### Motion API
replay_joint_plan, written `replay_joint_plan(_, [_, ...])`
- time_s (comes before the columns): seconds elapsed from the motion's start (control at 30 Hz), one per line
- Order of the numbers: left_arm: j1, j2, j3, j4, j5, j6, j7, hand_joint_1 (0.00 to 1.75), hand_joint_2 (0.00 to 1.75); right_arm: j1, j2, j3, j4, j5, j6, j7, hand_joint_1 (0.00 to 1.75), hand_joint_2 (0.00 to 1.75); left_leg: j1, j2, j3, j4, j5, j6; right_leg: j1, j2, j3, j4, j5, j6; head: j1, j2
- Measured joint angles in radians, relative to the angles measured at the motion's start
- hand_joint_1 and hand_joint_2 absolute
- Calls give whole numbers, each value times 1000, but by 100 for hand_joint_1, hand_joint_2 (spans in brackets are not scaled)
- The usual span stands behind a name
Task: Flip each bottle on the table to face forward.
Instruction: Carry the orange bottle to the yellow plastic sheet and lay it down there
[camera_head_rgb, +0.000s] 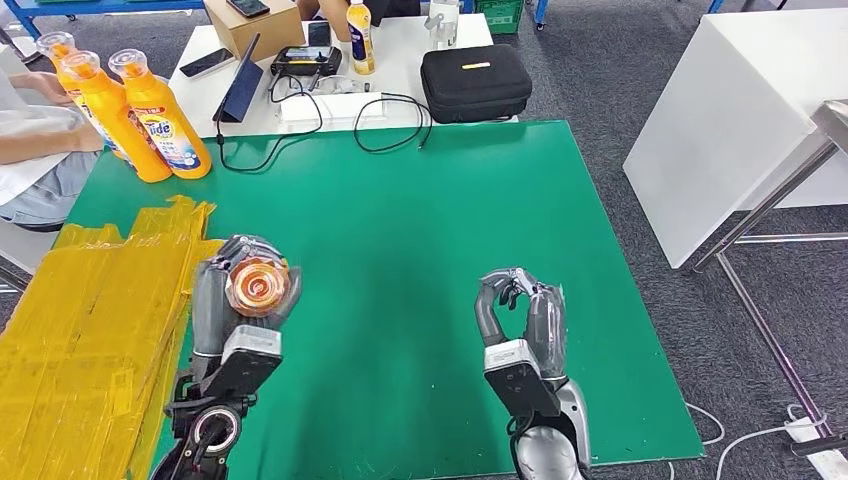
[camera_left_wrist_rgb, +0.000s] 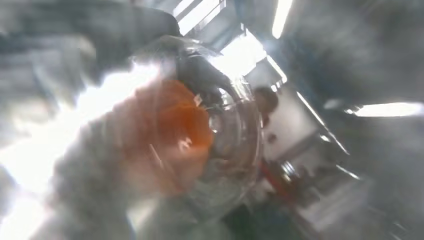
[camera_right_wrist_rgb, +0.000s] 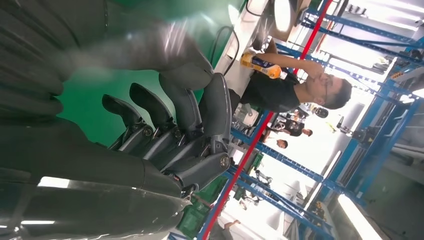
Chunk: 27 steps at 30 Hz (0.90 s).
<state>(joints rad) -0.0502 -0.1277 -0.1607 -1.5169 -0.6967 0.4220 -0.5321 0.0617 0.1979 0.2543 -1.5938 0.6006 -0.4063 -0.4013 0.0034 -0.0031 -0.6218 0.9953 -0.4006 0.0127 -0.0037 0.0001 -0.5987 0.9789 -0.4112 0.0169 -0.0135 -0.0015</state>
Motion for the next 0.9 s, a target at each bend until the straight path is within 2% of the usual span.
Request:
replay_joint_plan(0.2, [55,-8,-5,-108,269,-187,-45,175,175,15,4,-18,-11,3,12,-4,175,175,0,0,0,0,0,0,0,0,0,0,0,0,0,0])
replay_joint_plan(0.47, [90,-24,35,-153,406,-295,-78,175,175,15,10,-25,-11,7,16,-10,175,175,0,0,0,0,0,0,0,0,0,0,0,0,0,0])
replay_joint_plan(0.73, [98,-32,58,-164,417,-305,-81,175,175,15,10,-32,-12,7,16,-11,175,175,0,0,0,0,0,0,0,0,0,0,0,0,0,0])
replay_joint_plan(0.9, [97,-39,64,-164,353,-248,-88,175,175,15,10,-33,-12,9,13,-11,175,175,0,0,0,0,0,0,0,0,0,0,0,0,0,0])
